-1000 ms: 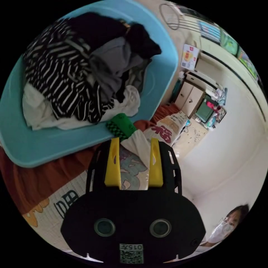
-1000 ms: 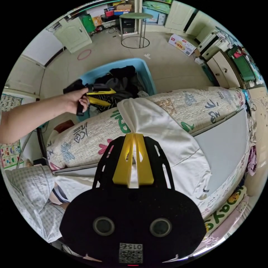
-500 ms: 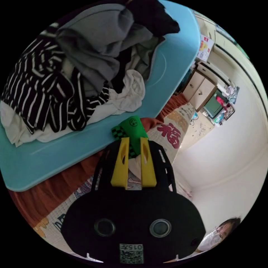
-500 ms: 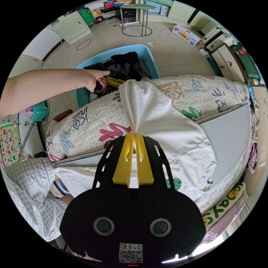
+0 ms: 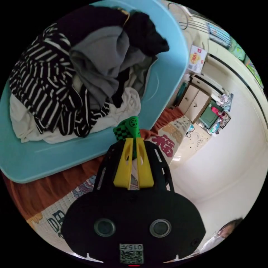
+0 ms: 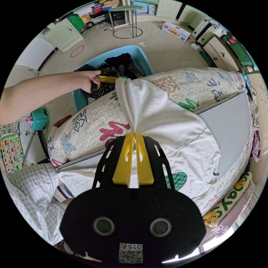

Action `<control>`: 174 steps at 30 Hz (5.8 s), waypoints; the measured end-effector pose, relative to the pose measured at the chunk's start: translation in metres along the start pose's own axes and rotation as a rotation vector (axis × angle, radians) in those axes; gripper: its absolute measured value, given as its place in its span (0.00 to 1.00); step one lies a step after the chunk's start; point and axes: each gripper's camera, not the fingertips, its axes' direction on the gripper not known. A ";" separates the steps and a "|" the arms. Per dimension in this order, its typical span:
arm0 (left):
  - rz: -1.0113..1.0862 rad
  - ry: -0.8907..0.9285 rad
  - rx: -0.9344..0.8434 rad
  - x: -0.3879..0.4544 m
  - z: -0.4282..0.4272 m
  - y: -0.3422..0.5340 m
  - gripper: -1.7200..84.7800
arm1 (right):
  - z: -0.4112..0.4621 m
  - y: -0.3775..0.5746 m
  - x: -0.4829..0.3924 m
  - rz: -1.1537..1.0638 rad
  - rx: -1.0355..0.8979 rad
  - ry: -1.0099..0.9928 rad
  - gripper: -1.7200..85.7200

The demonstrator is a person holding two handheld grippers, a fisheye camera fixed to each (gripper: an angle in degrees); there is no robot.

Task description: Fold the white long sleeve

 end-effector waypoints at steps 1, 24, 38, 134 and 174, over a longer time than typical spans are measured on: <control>0.015 0.008 0.017 0.001 -0.006 0.004 0.02 | -0.009 -0.002 0.004 0.004 0.002 -0.001 0.03; 1.351 0.465 -0.352 0.206 0.070 0.516 0.02 | -0.491 0.328 0.366 1.036 0.727 -0.627 0.13; 1.652 -0.439 -0.940 0.035 0.310 0.804 0.03 | -0.517 0.616 0.494 1.515 0.700 -0.971 0.20; 0.469 -0.001 -0.027 0.102 0.068 0.402 0.02 | -0.182 0.007 0.711 0.497 0.159 -0.536 0.03; 1.517 -0.793 -0.645 0.390 0.395 0.479 0.03 | -0.448 0.212 0.901 0.841 0.200 -0.405 0.01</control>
